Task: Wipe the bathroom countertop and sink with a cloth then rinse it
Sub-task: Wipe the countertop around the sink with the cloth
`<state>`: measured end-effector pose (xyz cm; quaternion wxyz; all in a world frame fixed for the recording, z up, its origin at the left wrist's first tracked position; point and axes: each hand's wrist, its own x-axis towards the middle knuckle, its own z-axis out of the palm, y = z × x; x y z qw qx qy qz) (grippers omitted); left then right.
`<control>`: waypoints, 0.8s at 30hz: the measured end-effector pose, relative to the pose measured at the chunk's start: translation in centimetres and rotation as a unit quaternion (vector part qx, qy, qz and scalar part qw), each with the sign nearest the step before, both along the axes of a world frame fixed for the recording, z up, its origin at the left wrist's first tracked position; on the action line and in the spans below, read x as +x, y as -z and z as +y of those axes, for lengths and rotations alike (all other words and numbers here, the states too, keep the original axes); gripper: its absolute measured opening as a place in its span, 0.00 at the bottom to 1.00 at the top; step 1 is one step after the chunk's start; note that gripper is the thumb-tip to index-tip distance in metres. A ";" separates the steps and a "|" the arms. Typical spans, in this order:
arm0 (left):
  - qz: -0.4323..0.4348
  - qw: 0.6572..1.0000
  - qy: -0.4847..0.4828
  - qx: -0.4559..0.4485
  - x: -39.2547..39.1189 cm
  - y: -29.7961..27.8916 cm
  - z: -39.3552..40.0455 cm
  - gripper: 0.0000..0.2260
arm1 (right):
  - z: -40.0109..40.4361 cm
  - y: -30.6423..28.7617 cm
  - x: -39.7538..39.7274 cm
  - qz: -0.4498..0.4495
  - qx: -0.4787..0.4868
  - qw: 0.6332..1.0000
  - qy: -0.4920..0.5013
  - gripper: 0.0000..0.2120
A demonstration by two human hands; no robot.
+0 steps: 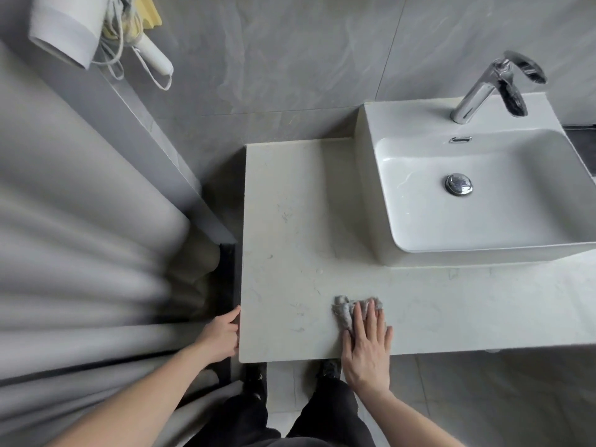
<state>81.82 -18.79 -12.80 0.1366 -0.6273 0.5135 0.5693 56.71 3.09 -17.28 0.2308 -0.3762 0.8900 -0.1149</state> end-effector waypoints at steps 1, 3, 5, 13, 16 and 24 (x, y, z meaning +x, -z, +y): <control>0.013 1.000 -0.007 0.020 0.2 -0.1 -0.5 0.31 | -0.8 0.0 2.0 -0.002 -0.013 1.000 -0.017 0.30; 0.022 0.999 -0.002 0.048 0.7 -0.3 -1.6 0.32 | -2.7 -0.1 6.0 -0.009 -0.034 0.998 -0.054 0.30; 0.023 0.999 0.007 0.048 1.2 -0.5 -2.5 0.30 | -4.7 -0.3 9.9 -0.019 -0.046 0.994 -0.095 0.30; 0.027 0.995 0.073 0.057 2.1 -0.8 -4.6 0.26 | -6.9 -0.1 14.6 -0.083 -0.122 0.975 -0.169 0.44; 0.029 0.992 0.112 0.057 2.1 -1.1 -5.6 0.26 | -5.2 -0.2 11.1 -0.091 -0.149 0.978 -0.117 0.46; 0.050 0.984 0.158 0.058 1.7 -1.8 -7.6 0.28 | -0.1 -1.1 -2.7 0.049 -0.118 0.975 0.181 0.25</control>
